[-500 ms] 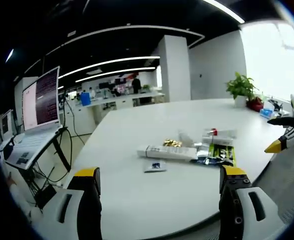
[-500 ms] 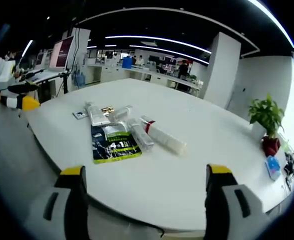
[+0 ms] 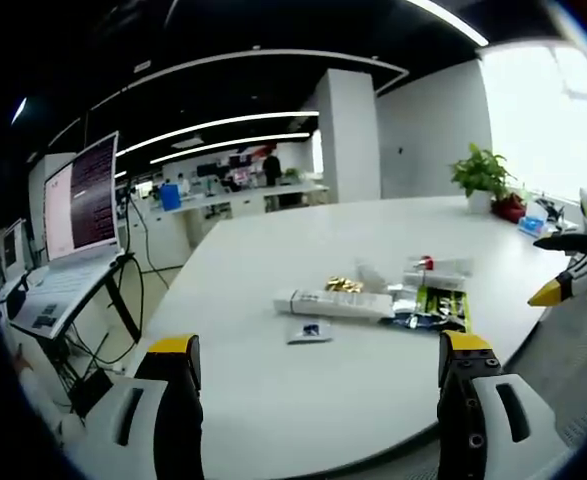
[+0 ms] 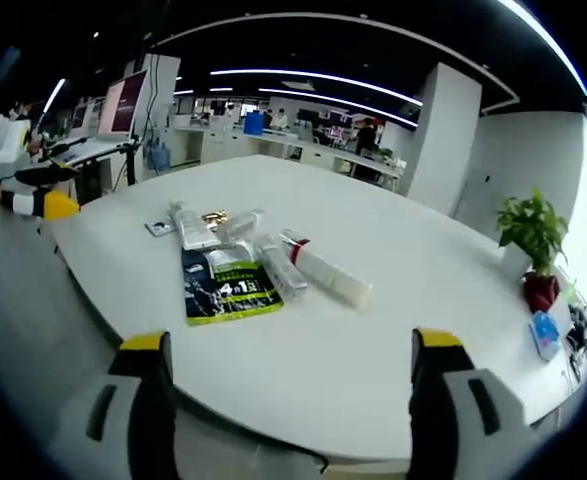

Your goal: Arrange the skincare products in the storage area until every visible bottle or jar stands upright without overlapping.

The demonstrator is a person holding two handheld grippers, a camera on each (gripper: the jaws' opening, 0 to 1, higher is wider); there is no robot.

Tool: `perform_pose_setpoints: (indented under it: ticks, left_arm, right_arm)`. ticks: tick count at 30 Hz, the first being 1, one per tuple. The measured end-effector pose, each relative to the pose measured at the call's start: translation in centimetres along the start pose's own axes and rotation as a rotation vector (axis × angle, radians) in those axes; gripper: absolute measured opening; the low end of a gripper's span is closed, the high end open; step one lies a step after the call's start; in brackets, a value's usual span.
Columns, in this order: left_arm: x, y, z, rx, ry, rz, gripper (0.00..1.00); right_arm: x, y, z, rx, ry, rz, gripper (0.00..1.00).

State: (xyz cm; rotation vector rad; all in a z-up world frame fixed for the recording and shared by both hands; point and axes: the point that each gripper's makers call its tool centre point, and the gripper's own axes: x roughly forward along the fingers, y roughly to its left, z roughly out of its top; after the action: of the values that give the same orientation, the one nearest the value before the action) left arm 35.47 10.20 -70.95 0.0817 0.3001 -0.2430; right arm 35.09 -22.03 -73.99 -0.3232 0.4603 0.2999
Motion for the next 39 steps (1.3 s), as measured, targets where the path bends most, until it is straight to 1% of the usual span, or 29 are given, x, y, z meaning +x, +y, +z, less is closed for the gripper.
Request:
perform_pose_setpoints:
  ticks: [27,39]
  left_arm:
    - [-0.09,0.06,0.09,0.009,0.000,0.006,0.97]
    - [-0.12,-0.14,0.13,0.013,-0.003,-0.003,0.97]
  right_arm:
    - [-0.24,-0.25,-0.01,-0.002,0.002,-0.017,1.00]
    - [-0.30,-0.30,-0.40,-0.008,0.030,-0.019,1.00]
